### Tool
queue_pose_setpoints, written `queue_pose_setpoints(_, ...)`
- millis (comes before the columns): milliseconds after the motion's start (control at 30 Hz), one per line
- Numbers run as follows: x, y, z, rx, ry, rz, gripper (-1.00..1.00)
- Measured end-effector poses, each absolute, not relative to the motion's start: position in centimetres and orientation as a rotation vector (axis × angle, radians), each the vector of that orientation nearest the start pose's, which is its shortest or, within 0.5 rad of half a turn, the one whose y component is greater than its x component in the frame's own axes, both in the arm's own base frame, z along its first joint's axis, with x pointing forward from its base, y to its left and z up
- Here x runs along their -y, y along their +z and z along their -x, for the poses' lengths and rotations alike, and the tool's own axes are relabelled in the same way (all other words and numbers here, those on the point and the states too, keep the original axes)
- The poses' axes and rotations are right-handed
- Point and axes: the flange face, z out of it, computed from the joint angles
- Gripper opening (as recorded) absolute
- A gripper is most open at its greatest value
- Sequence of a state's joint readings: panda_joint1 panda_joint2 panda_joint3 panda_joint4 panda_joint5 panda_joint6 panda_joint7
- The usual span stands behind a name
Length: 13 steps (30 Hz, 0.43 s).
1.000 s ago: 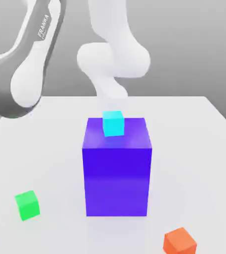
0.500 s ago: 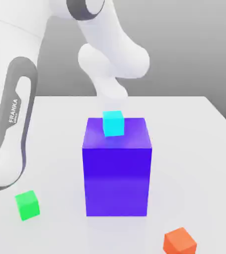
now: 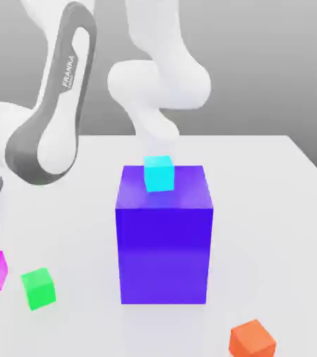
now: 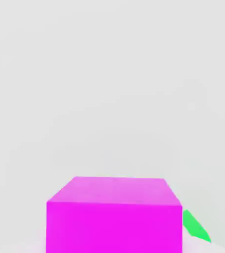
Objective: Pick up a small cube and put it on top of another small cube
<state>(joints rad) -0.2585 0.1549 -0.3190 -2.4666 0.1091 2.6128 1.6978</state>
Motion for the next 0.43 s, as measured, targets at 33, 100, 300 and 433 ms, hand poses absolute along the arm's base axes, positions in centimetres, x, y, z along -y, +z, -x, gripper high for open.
queue_pose_setpoints(33,26.0,23.9,-39.2,-2.925,0.003,1.131,-1.00)
queue_pose_setpoints(100,24.5,24.2,-37.5,-2.968,0.001,1.019,-1.00)
queue_pose_setpoints(300,23.4,19.2,-36.3,-2.999,-0.002,0.930,-1.00)
queue_pose_setpoints(433,23.4,18.3,-36.2,-3.000,-0.002,0.929,1.00)
